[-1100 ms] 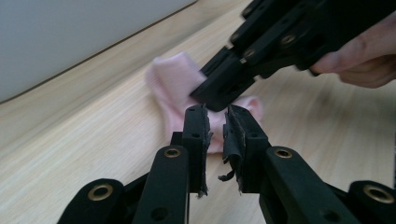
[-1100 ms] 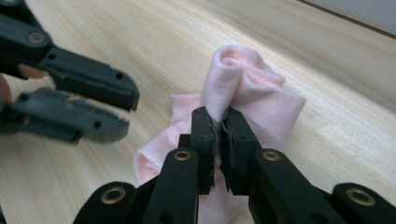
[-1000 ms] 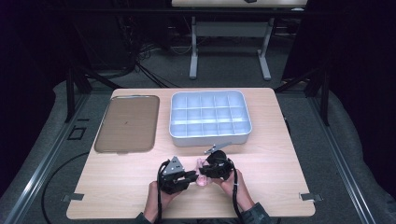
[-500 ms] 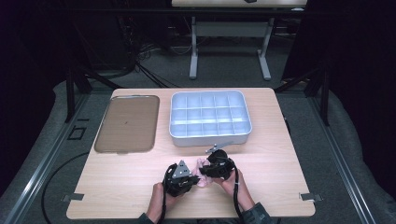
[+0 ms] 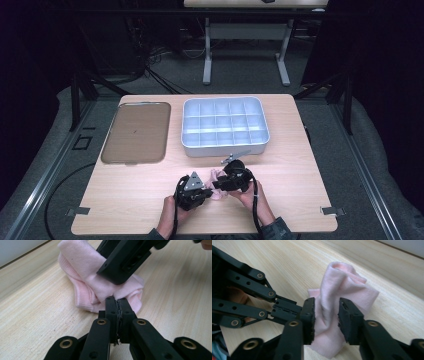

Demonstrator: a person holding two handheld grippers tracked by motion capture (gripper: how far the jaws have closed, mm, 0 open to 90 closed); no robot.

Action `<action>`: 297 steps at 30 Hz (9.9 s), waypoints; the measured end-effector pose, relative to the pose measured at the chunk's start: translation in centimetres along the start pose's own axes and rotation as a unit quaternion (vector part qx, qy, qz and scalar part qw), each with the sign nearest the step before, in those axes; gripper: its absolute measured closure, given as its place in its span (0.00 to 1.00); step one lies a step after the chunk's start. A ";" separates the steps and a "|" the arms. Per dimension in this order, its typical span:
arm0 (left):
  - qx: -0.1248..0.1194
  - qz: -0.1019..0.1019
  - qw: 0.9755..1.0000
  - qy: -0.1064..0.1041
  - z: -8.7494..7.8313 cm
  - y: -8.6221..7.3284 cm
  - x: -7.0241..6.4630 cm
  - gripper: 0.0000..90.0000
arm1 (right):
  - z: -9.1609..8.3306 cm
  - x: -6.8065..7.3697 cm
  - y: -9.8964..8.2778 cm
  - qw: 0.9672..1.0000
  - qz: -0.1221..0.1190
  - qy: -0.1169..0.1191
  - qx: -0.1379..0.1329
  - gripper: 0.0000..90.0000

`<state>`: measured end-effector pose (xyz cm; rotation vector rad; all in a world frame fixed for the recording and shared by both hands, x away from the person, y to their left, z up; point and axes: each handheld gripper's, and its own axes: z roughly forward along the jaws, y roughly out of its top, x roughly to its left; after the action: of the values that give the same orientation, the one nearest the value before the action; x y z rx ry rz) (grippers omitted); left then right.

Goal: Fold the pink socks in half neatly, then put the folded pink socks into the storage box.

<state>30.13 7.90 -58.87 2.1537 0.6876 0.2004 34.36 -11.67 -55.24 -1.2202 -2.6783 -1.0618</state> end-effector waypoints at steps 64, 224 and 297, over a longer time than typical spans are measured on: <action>0.007 -0.082 0.990 0.114 -5.6 -3.8 5.3 0.18 | 1.0 -1.9 0.2 0.998 0.061 0.012 0.020 0.84; 0.020 -0.055 0.989 0.139 -4.7 -3.5 4.6 0.16 | -15.3 -9.6 5.5 0.961 0.022 -0.184 -0.204 0.92; 0.020 -0.056 0.989 0.138 -4.6 -3.5 4.6 0.16 | -7.0 -14.3 5.4 0.979 0.018 -0.202 -0.009 0.85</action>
<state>30.87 15.30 -59.09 2.1386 0.9743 0.4348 46.12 -22.74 -50.65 -1.6404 -2.9187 -0.9181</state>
